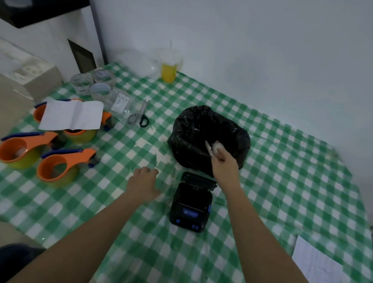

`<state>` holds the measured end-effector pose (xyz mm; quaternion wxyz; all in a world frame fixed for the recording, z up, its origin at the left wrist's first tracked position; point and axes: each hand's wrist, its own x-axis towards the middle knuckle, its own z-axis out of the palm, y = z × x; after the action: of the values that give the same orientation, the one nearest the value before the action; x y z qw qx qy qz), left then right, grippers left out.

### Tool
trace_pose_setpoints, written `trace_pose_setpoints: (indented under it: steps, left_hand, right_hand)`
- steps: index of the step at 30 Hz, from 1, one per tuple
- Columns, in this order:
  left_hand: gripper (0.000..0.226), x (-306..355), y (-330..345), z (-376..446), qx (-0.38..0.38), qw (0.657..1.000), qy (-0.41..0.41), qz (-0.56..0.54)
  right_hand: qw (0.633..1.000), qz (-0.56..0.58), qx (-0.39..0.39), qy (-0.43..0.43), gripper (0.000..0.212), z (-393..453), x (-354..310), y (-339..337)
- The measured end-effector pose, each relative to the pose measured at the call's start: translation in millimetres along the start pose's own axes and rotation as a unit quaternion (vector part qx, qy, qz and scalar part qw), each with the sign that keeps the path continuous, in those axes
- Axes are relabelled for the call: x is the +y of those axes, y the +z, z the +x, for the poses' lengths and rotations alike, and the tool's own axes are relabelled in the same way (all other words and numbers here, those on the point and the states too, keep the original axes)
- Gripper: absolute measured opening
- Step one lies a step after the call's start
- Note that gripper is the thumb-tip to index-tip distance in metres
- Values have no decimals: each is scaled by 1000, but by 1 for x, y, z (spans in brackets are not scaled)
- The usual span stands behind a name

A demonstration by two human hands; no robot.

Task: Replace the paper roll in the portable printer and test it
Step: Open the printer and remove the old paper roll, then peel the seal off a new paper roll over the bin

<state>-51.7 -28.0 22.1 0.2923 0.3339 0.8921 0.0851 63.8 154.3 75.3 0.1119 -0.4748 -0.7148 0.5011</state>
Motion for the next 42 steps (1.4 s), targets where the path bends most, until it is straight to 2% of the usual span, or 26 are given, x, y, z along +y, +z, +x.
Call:
trace_pose_setpoints:
  steps: [2, 4, 10, 12, 14, 16, 19, 22, 25, 28, 31, 34, 36, 42]
  left_hand:
    - [76, -14, 4, -2, -28, 999, -1, 38]
    - [79, -24, 9, -2, -44, 997, -1, 57]
    - [48, -33, 16, -5, -35, 994, 12, 101]
    - [45, -35, 14, -6, -29, 996, 17, 83]
    - [46, -36, 10, -10, -13, 999, 19, 28]
    - [46, -30, 4, -16, 35, 997, 32, -65]
    - [41, -11, -8, -30, 73, 966, 83, -234]
    - [34, 9, -17, -45, 53, 925, 138, -349]
    - [35, 27, -26, -56, 36, 895, 171, -409]
    - [44, 38, -31, -59, 9, 879, 191, -437]
    - [41, 48, -31, -61, -22, 872, 134, -470]
    - [36, 60, -36, -66, -12, 901, 98, -423]
    - [37, 67, -39, -70, -12, 904, 114, -412]
    - [34, 77, -46, -70, -17, 884, 160, -439]
  right_hand:
    - [1000, 9, -11, -15, 37, -17, 7, 8]
    - [999, 4, -28, -25, 32, -33, 15, 16]
    - [997, -28, -73, -13, 28, -59, 29, 31]
    - [996, -33, -85, -15, 27, -62, 30, 33]
    - [995, -35, -91, -24, 27, -65, 31, 34]
    - [995, -27, -92, -35, 25, -67, 30, 35]
    - [995, 15, -99, -32, 24, -72, 24, 37]
    - [980, 137, -140, 34, 30, -80, 19, 37]
    - [943, 265, -182, 85, 23, -87, 16, 30]
    - [928, 332, -157, 56, 21, -91, 14, 20]
    - [928, 343, -146, 0, 23, -96, 15, 11]
    - [939, 314, -128, -52, 30, -103, 13, 4]
    - [946, 294, -110, -78, 30, -108, 8, -1]
    - [949, 264, -97, -141, 31, -115, -3, -11]
